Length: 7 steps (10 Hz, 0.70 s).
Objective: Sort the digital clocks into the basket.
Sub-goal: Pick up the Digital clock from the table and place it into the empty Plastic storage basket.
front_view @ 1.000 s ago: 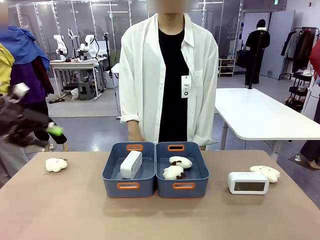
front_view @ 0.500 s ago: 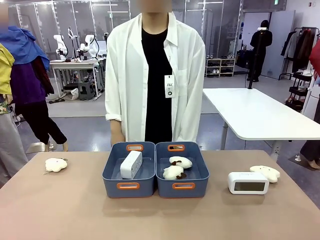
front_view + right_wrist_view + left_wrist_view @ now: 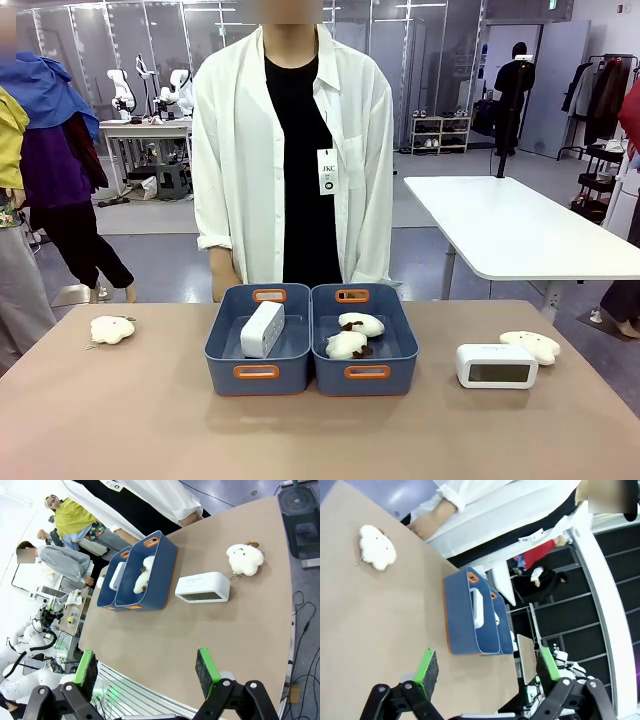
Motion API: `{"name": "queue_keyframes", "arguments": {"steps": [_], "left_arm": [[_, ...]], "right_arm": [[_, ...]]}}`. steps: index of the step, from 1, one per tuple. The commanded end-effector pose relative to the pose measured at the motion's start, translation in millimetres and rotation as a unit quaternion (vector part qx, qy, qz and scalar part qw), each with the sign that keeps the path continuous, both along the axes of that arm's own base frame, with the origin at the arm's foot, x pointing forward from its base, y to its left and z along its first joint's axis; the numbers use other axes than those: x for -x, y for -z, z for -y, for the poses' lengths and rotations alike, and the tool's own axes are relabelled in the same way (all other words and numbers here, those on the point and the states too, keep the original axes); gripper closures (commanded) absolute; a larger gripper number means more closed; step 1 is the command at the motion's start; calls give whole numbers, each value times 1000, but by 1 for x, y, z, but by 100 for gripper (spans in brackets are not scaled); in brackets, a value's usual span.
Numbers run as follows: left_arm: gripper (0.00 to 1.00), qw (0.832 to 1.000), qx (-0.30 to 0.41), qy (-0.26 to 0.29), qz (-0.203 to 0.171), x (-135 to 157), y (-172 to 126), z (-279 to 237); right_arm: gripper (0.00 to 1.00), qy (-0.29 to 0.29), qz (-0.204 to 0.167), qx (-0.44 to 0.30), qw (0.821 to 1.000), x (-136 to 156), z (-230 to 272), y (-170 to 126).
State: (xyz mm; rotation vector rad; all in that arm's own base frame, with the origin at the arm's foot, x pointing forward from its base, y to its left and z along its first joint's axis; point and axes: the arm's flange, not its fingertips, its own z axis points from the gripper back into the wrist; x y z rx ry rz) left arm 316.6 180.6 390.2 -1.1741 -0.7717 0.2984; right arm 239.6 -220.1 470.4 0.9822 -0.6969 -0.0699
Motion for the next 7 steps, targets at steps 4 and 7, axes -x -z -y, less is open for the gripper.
{"name": "queue_keyframes", "arguments": {"steps": [4,7], "left_arm": [[0,1000,-13,-7,-9,11,-16,-9],[0,1000,-13,-7,-9,11,-16,-9]], "right_arm": [[0,-2,12,-2,1000,1,0,-1],[0,-2,12,-2,1000,1,0,-1]]}}
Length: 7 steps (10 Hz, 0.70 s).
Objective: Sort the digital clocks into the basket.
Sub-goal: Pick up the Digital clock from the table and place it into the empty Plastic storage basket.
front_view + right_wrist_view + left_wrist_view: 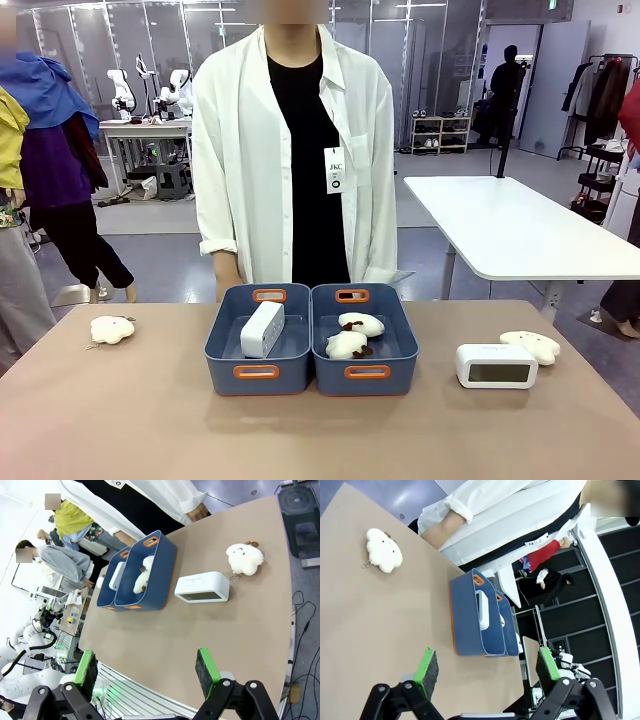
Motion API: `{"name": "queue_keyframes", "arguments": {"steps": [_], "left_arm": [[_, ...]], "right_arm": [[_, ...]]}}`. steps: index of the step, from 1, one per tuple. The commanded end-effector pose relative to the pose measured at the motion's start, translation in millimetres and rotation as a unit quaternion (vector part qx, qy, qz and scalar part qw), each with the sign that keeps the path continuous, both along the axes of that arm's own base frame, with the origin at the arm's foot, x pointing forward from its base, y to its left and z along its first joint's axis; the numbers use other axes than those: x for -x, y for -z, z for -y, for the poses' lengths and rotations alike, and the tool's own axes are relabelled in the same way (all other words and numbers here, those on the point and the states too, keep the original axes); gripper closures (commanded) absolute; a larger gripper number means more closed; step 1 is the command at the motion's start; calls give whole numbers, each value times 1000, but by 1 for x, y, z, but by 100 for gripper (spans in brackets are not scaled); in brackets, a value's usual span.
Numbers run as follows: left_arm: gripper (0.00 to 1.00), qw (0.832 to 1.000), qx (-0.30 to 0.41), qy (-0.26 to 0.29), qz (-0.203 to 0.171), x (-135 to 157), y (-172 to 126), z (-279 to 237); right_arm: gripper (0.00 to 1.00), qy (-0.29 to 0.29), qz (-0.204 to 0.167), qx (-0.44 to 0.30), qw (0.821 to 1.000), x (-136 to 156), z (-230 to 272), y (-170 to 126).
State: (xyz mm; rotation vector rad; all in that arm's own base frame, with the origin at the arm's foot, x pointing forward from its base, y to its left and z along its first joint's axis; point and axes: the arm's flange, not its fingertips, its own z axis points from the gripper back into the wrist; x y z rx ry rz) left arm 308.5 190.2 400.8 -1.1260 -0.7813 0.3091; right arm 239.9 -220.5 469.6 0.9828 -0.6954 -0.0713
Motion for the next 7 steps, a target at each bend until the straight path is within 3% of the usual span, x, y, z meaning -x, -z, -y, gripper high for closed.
{"name": "queue_keyframes", "arguments": {"steps": [1,2,3,4,5,6,7], "left_arm": [[0,1000,7,6,-4,2,-5,1],[0,1000,7,6,-4,2,-5,1],[0,1000,7,6,-4,2,-5,1],[0,1000,7,6,-4,2,-5,1],[0,1000,7,6,-4,2,-5,1],[0,1000,7,6,-4,2,-5,1],[0,1000,7,6,-4,2,-5,1]], "right_arm": [[0,0,0,0,1000,0,0,0],[0,-83,18,56,995,-9,-1,-31],[0,-154,7,133,979,-29,-11,-41],[0,-181,-18,166,969,-59,-27,-41],[0,-184,-7,162,969,-76,-40,-48],[0,-164,-5,156,974,-76,-33,-54],[0,-143,1,149,978,-58,-14,-52]]}}
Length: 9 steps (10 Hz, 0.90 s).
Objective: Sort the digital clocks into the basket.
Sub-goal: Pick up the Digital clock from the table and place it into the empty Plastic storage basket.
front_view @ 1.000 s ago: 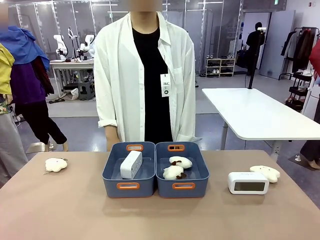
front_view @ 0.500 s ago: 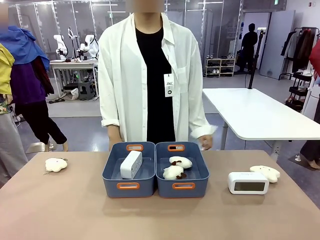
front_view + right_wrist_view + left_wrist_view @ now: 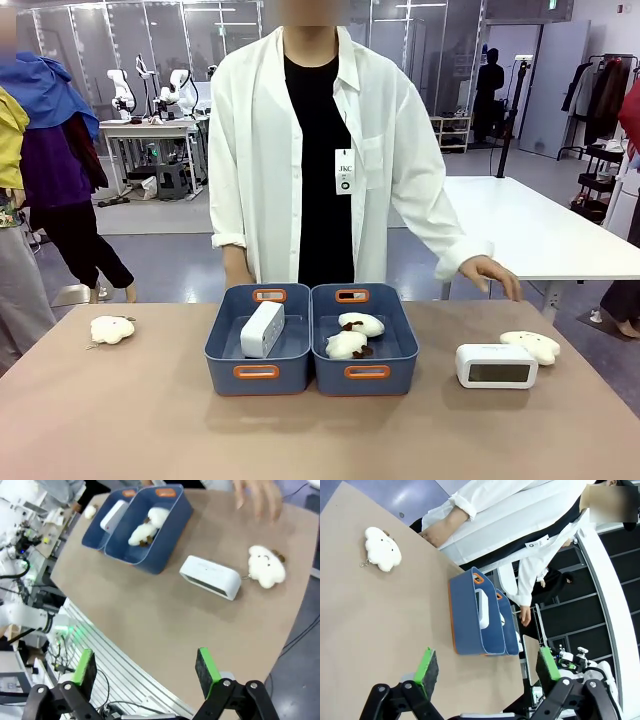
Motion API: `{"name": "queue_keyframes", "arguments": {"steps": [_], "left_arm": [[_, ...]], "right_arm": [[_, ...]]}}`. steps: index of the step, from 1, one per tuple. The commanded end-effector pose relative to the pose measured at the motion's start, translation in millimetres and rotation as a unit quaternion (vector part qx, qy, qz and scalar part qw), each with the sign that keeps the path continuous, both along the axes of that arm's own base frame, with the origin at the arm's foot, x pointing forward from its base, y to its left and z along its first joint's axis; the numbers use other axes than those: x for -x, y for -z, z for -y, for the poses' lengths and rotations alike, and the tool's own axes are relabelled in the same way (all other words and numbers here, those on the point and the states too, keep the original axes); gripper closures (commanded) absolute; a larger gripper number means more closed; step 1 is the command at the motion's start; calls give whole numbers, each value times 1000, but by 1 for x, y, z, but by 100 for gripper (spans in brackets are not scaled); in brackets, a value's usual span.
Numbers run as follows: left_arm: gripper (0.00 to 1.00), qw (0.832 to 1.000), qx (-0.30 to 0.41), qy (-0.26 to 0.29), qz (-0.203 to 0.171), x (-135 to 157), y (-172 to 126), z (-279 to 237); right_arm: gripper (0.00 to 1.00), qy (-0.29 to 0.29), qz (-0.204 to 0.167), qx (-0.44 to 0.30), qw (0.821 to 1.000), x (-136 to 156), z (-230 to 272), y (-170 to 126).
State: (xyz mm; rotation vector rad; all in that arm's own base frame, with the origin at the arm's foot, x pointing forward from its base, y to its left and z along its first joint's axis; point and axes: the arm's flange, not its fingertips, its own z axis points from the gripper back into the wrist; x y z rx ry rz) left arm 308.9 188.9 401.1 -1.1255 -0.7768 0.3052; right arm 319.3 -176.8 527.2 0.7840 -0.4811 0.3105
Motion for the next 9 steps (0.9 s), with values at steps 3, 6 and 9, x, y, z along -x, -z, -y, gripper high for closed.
{"name": "queue_keyframes", "arguments": {"steps": [3,6,9], "left_arm": [[0,1000,8,4,-3,3,-5,-1],[0,1000,8,4,-3,3,-5,-1],[0,1000,8,4,-3,3,-5,-1]], "right_arm": [[0,96,76,-38,992,108,96,2],[0,112,87,-29,990,127,108,0],[0,123,72,-23,989,128,110,3]]}}
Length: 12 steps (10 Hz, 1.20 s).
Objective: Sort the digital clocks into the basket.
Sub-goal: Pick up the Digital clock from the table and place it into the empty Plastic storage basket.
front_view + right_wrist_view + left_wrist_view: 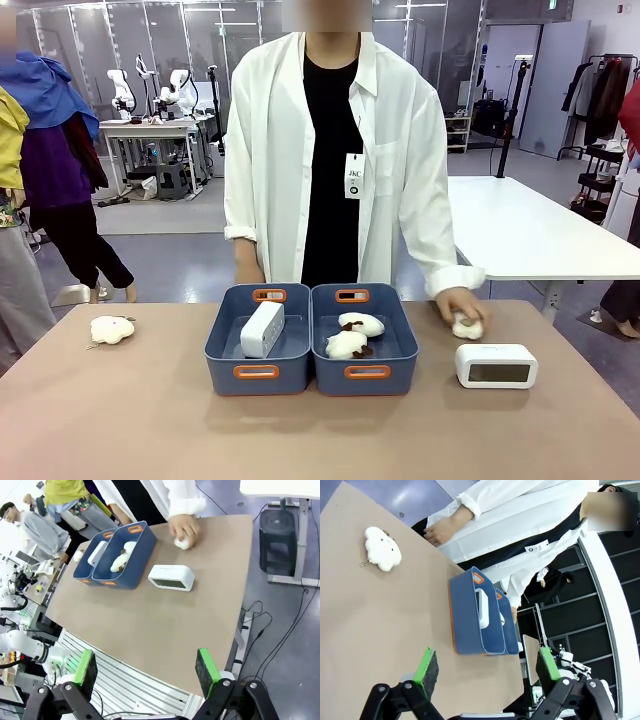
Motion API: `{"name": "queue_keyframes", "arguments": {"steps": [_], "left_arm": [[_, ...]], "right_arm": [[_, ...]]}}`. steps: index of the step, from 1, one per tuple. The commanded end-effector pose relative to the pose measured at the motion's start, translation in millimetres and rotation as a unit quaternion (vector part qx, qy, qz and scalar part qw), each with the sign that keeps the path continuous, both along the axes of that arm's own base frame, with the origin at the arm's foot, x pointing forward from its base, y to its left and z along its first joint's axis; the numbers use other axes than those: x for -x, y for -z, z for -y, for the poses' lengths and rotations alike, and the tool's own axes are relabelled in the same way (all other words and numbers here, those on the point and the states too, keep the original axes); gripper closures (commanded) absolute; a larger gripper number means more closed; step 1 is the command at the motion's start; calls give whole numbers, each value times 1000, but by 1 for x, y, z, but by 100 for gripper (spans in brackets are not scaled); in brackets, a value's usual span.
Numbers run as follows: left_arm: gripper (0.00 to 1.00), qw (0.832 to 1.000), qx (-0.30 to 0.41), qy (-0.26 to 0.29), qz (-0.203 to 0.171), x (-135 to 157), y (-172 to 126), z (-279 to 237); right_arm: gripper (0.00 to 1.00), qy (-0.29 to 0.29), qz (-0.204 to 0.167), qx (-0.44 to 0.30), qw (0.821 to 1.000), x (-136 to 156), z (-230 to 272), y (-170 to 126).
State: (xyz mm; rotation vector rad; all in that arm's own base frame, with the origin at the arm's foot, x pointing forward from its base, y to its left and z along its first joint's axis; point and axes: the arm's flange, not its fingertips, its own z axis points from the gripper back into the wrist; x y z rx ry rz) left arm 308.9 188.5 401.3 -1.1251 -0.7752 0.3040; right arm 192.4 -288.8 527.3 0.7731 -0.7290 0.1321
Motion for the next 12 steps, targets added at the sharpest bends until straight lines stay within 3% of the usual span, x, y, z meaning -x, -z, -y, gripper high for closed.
{"name": "queue_keyframes", "arguments": {"steps": [1,3,5,7,8,9,12], "left_arm": [[0,1000,8,3,-3,3,-5,-1],[0,1000,8,3,-3,3,-5,-1],[0,1000,8,3,-3,3,-5,-1],[0,1000,8,3,-3,3,-5,-1],[0,1000,8,3,-3,3,-5,-1],[0,1000,8,3,-3,3,-5,-1],[0,1000,8,3,-3,3,-5,-1]], "right_arm": [[0,-2,-7,18,1000,-2,-5,0],[0,-40,-19,66,997,-25,-21,-5],[0,-101,-18,152,983,-68,-50,-10],[0,-231,14,206,951,-129,-91,-15],[0,-242,-7,296,924,-158,-110,-7],[0,-286,4,328,900,-181,-135,-1],[0,-357,27,322,877,-228,-194,20]]}}
